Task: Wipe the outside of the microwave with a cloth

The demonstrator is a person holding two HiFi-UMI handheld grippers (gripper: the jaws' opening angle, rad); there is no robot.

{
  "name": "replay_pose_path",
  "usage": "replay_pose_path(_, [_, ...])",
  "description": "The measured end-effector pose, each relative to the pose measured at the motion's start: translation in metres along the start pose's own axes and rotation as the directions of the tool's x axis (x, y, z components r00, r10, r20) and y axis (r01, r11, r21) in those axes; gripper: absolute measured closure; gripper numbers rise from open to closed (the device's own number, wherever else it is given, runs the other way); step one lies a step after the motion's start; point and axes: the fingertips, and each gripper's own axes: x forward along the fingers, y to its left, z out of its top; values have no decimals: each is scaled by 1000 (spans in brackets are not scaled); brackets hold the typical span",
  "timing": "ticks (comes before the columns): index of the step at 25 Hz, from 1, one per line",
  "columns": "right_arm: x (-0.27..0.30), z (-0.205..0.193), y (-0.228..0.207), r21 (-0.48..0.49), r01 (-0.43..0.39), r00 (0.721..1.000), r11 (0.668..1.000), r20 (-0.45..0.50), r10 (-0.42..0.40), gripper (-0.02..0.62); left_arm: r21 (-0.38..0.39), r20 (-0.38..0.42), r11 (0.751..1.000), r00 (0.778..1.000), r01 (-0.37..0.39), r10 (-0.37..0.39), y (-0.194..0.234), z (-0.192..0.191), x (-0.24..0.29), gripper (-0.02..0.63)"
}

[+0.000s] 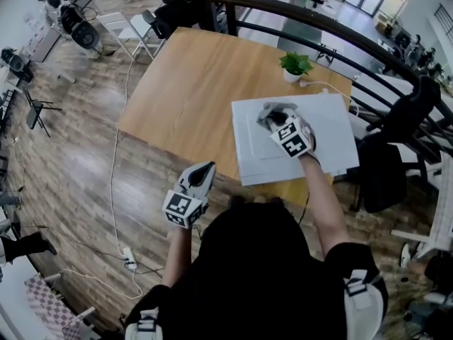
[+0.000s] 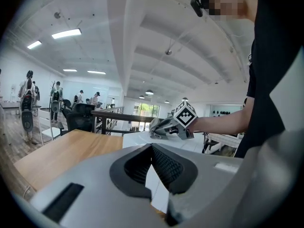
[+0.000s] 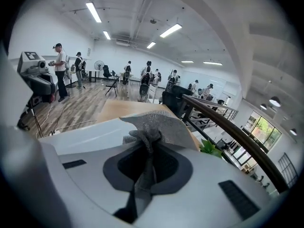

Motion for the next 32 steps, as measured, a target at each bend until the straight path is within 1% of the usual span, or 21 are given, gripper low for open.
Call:
replay_pose_path(7, [-49, -50, -40, 33, 66, 998, 997, -21, -66, 578, 10, 0, 999, 999, 52, -52, -33, 9, 34, 606])
replay_pose_path(12, [-87, -88, -62, 85, 93, 996, 992, -19, -92, 578, 14, -3, 998, 998, 61, -61, -56, 14, 52, 606])
replay_pose_path(15, [-107, -106, -73, 124, 102, 995, 987, -4, -102, 578, 9, -18, 998, 998, 58, -58, -69, 16, 61, 606])
replay_pose_path(20, [-134, -128, -82, 149, 105, 992, 983, 52, -113, 578, 17, -24, 999, 999, 45, -44, -90, 17, 75, 606])
replay_pose_path(23, [-152, -136, -88, 163, 146, 981, 976, 103, -164, 578, 18, -24, 999, 999, 29, -29, -102, 19, 82, 606])
replay_pose_path(25, [-163, -140, -92, 152, 174, 971, 973, 138, -195, 578, 18, -23, 1000, 1000, 16, -15, -110, 20, 86, 606])
replay_pose_path(28, [-177, -142, -95, 147, 166, 962, 975, 191, -193, 578, 17, -25, 1000, 1000, -5, 6, -123, 19, 93, 606])
replay_pose_path(32, [-196, -149, -99, 148, 152, 953, 977, 240, -185, 578, 15, -26, 999, 999, -31, 31, -142, 19, 101, 606])
